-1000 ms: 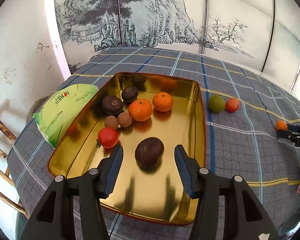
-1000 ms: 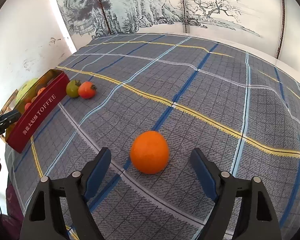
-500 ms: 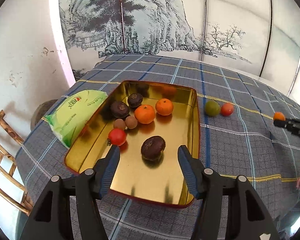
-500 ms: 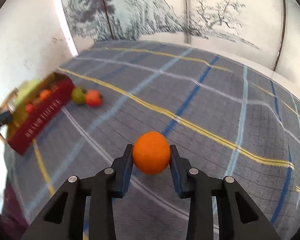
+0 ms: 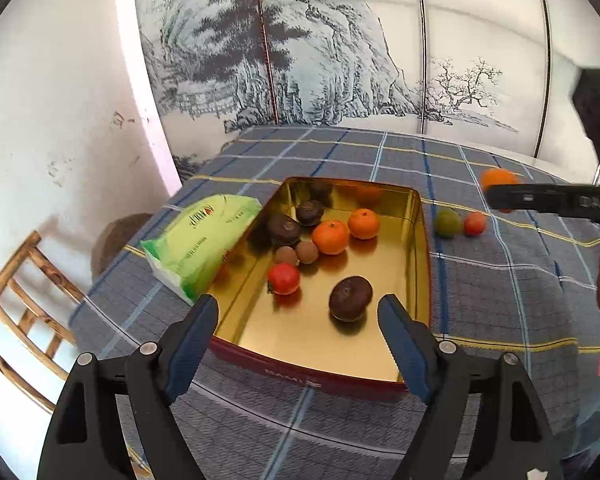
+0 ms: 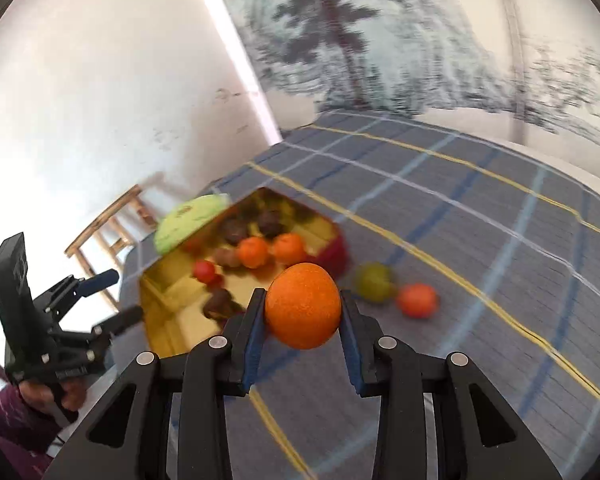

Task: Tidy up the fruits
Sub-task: 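Carry the large orange toward the tin with the right gripper while the left gripper withdraws, then lower the large orange into the tin and open the right gripper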

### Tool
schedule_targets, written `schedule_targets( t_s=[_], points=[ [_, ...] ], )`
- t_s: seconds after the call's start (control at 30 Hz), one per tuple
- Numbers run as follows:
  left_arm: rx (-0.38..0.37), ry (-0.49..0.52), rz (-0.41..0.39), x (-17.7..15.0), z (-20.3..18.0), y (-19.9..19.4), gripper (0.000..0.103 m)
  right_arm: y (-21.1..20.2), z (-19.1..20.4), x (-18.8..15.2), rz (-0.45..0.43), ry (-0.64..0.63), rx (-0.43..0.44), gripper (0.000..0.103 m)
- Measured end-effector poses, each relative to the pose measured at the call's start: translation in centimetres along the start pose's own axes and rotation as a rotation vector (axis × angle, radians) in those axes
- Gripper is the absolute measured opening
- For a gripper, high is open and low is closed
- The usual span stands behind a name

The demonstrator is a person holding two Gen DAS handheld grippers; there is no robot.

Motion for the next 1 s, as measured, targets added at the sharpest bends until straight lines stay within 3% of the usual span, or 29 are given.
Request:
schedule_targets(
  t_s=[0.2,0.57,1.0],
  points=[
    [0.016,0.005,-0.011,-0.2,0.4,0.0,0.088,4.6,1.8,1.5,0.059,-0.020,0.020,0.036],
    [0.034,-0.006,-0.007,-0.6,1.4,0.5,0.093,10.4,2.4,2.4,0.145,-0.017,0.001,0.036],
    [0.034,-0.019,0.017,-1.2,1.9,1.2,0.094,12.6,2.9,2.4,0.181,-0.026,-0.018,0.038]
  ],
)
Point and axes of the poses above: each gripper's, at about its wrist camera, not at the fingertips, and y roughly the way its jaws point, z to its left, x to its top, the point moved 9 cm from there along y, roughly the way its jaws point, and after that the axes turned 8 degrees about z, right-handed, at the moved point
